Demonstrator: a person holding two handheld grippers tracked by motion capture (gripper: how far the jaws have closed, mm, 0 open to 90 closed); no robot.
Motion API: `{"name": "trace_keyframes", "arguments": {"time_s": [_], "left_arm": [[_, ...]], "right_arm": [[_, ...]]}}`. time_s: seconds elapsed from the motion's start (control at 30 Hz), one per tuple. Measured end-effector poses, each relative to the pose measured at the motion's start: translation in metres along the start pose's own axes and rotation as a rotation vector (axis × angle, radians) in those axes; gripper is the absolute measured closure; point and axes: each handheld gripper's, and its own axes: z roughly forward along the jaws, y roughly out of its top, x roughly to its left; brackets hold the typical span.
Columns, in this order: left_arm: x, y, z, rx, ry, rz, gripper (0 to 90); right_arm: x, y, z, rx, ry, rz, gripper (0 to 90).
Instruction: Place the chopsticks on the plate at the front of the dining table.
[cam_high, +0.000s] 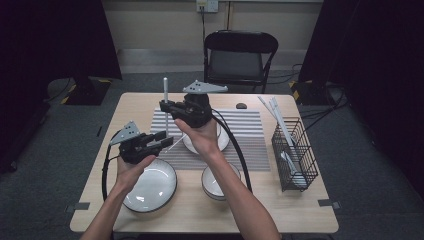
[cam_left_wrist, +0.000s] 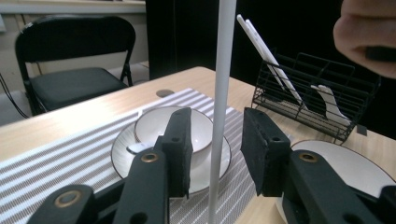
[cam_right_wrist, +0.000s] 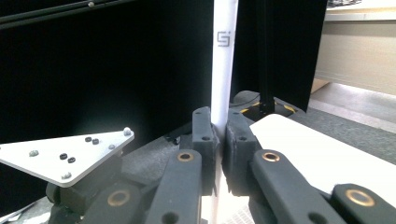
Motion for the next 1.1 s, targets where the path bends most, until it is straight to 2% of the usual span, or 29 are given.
{"name": "trace_keyframes", "arguments": {"time_s": [0.13,0.2,0.37,0.47,0.53,0.67,0.7,0.87,1.1], "left_arm": [[0.0,0.001,-0.001,-0.005,-0.016,-0.009,70.8],[0.001,0.0,-0.003,-0.008,-0.02,-0.001,72.8],[0.004,0.0,-0.008,-0.026,-0.044,-0.017,83.0],[0.003,0.0,-0.006,-0.026,-0.049,-0.024,83.0],[0.003,-0.001,-0.005,-0.026,-0.047,-0.037,78.8],[0.003,-0.002,-0.005,-0.024,-0.056,-0.041,85.1],[0.003,-0.002,-0.006,-0.025,-0.046,-0.031,85.3],[0.003,-0.002,-0.006,-0.022,-0.067,-0.04,85.8],[0.005,-0.004,-0.006,-0.008,-0.068,-0.055,85.9]], "right_arm": [[0.005,-0.002,0.004,0.019,0.01,-0.012,85.2],[0.006,-0.003,0.004,0.012,0.02,-0.009,85.1],[0.005,-0.008,0.004,0.018,0.022,0.002,85.2],[0.004,-0.011,0.004,0.02,0.027,0.008,85.2],[0.003,-0.013,0.005,0.021,0.028,0.011,85.2],[0.004,-0.013,0.007,0.02,0.038,0.015,85.2],[0.004,-0.013,0.007,0.021,0.039,0.015,85.2],[0.004,-0.013,0.006,0.028,0.034,0.001,83.9],[-0.003,-0.013,0.001,0.031,0.002,0.009,73.8]]}}
